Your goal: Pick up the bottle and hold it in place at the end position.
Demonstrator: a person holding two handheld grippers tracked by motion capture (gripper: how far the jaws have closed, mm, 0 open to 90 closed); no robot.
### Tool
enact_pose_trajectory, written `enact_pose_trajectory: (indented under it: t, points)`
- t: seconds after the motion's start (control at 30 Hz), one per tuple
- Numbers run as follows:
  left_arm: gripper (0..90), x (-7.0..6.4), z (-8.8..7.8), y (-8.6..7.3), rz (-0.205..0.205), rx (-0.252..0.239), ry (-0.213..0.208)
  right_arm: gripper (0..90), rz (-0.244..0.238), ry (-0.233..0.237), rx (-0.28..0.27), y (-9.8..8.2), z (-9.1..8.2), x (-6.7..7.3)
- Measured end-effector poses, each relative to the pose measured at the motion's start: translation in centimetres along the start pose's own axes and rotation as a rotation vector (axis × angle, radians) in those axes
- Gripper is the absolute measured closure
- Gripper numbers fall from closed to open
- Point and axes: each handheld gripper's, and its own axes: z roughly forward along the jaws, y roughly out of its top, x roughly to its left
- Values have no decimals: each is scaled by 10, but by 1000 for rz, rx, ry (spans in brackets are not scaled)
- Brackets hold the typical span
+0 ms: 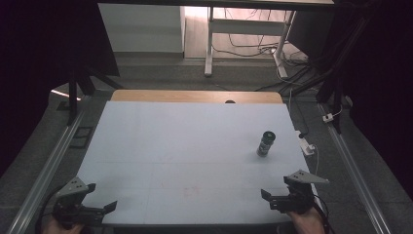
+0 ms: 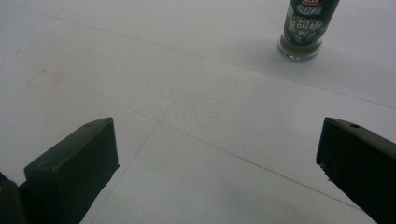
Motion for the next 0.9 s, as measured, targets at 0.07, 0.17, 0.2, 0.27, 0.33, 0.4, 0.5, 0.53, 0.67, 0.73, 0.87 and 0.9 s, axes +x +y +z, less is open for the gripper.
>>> enact_pose_trajectory:
  t: [0.07,0.17,0.2,0.27,0.33,0.4,0.5,0.53,0.67,0.73,0.87,0.9]
  points:
    - [0,1,-1,0,-5,-4,-2,0,-3,0,-1,0,1,0]
    - [0,2,-2,-1,-13,-10,-11,0,-11,-7,10,1,2,1]
    - [0,2,-2,-1,-19,-12,-13,0,-16,-12,10,1,2,2]
    - [0,2,-2,-1,-25,-11,-11,0,-20,-15,12,1,2,2]
    - [0,3,-2,-1,-27,-10,-9,0,-17,-16,10,1,2,2]
    - [0,3,-2,-1,-28,-9,-7,0,-10,-15,10,1,2,1]
    - [0,3,-2,-1,-30,-8,-6,0,-14,-17,13,1,3,1]
    - [0,3,-2,-1,-30,-6,-7,0,-16,-16,14,1,3,1]
    - [0,3,-1,-1,-29,-4,-3,0,-12,-19,14,1,3,1]
    - [0,3,-1,-1,-30,-5,-5,0,-8,-22,14,1,2,1]
    - [0,5,-1,0,-42,-7,-9,0,0,-29,17,1,2,1]
    - [0,5,-1,0,-44,-8,-11,0,1,-30,18,1,2,1]
